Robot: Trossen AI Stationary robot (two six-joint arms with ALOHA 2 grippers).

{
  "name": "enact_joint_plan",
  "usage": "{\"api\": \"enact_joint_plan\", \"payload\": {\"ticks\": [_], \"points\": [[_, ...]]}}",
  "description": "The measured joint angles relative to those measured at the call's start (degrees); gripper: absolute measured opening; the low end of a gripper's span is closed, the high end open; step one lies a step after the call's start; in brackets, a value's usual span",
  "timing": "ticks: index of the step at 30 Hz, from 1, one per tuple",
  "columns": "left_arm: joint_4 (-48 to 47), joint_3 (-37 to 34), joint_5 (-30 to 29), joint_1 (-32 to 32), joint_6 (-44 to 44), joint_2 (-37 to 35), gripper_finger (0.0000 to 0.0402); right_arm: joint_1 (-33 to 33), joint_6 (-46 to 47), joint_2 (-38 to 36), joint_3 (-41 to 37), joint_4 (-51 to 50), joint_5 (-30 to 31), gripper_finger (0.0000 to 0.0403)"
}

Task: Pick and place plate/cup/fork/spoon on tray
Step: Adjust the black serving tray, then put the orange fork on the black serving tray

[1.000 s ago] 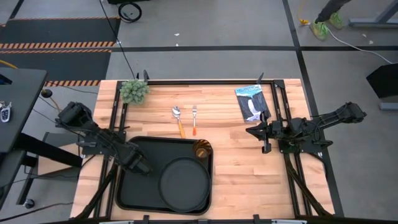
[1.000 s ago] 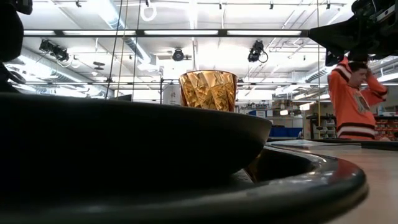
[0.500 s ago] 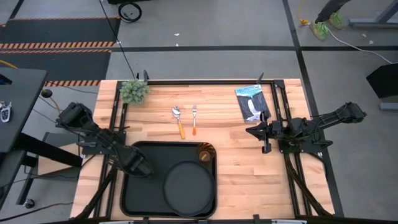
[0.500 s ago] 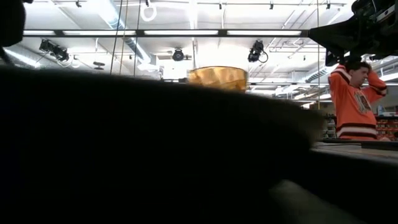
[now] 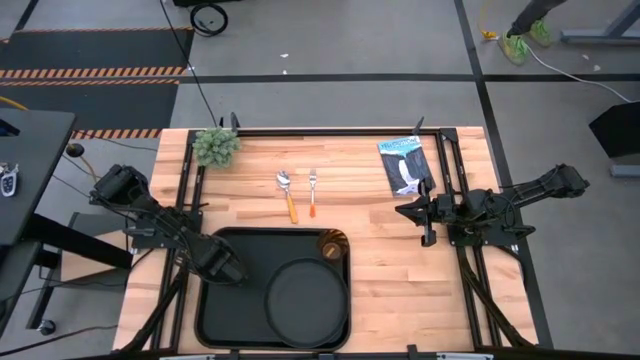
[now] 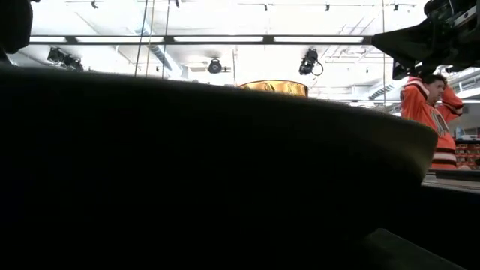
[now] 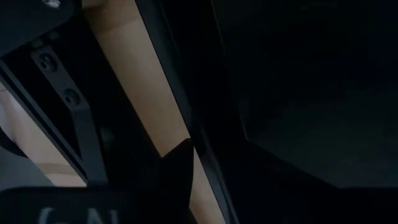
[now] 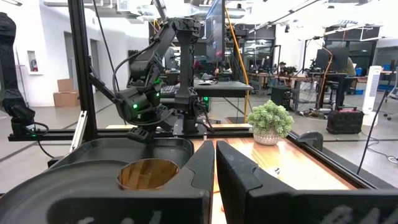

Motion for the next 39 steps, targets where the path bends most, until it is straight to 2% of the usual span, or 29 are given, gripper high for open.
{"api": "enact_joint_plan", "payload": {"ticks": [13,21,32,39], "points": [[1.9,0.1,0.1,1.3,0.9,0.0,0.0133,0.0,0.0,0.0,0.0,0.0,0.0,0.0023],[0.3,3.6,-4.0,2.7,3.4,0.0,0.0132,0.0,0.0,0.0,0.0,0.0,0.0,0.0023],[-2.2,5.9,-5.2,2.9,5.9,0.0,0.0132,0.0,0.0,0.0,0.0,0.0,0.0,0.0023],[-5.6,12.9,-14.8,4.4,11.1,0.0,0.0132,0.0,0.0,0.0,0.0,0.0,0.0,0.0023]]}}
